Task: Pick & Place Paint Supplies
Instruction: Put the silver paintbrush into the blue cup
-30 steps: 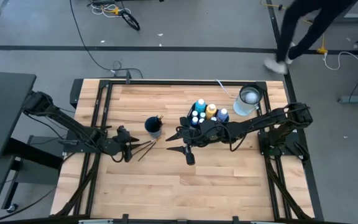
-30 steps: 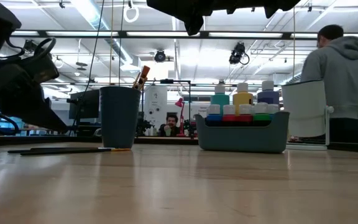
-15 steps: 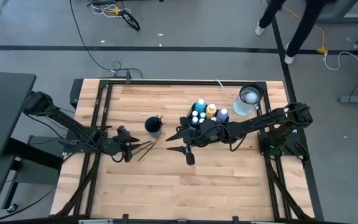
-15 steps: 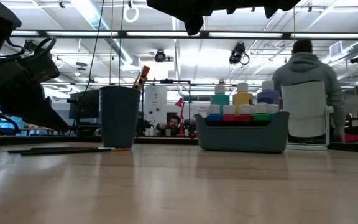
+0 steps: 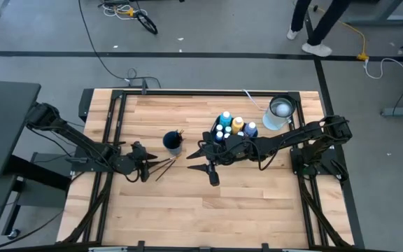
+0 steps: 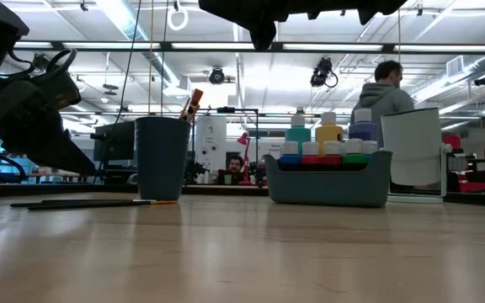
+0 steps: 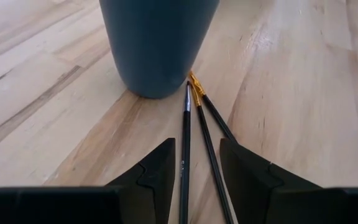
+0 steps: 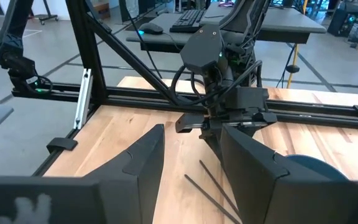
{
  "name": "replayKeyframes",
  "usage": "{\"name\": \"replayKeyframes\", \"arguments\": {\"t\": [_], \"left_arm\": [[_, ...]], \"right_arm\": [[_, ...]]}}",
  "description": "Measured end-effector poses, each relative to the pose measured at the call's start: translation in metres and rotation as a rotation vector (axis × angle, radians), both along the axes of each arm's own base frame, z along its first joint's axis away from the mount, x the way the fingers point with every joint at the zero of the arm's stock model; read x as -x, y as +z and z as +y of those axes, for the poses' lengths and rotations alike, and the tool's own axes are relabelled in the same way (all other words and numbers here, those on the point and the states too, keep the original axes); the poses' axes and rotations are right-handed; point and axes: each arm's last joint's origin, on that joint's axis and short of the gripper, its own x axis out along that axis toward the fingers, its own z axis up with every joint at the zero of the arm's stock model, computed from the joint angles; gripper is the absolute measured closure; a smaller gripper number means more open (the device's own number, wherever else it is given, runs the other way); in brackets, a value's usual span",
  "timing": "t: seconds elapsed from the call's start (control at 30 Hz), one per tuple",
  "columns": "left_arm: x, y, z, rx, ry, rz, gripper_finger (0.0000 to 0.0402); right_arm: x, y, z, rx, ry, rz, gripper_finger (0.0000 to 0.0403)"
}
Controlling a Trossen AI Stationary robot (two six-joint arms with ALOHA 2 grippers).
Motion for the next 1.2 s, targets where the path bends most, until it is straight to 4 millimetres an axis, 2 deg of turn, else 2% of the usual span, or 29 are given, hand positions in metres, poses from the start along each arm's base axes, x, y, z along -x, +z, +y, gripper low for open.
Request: {"name": "replayKeyframes", "arguments": {"t": [0.57,0.87,1.2], "left_arm": [[0.0,0.0,0.0,0.009,0.015,-0.004,0.0267],[-0.001,-0.015,0.0,-0.009,0.039,0.095,0.0267],[-0.005,-0.02,-0.003,-0.034,0.01,0.111,0.0267]], "right_arm": [[0.0,0.0,0.0,0.002,0.0,0.001,0.0242],[0.0,-0.001,0.0,0.005,0.001,0.011,0.0242],[0.0,-0.001,0.0,0.006,0.001,0.011,0.0242]]}}
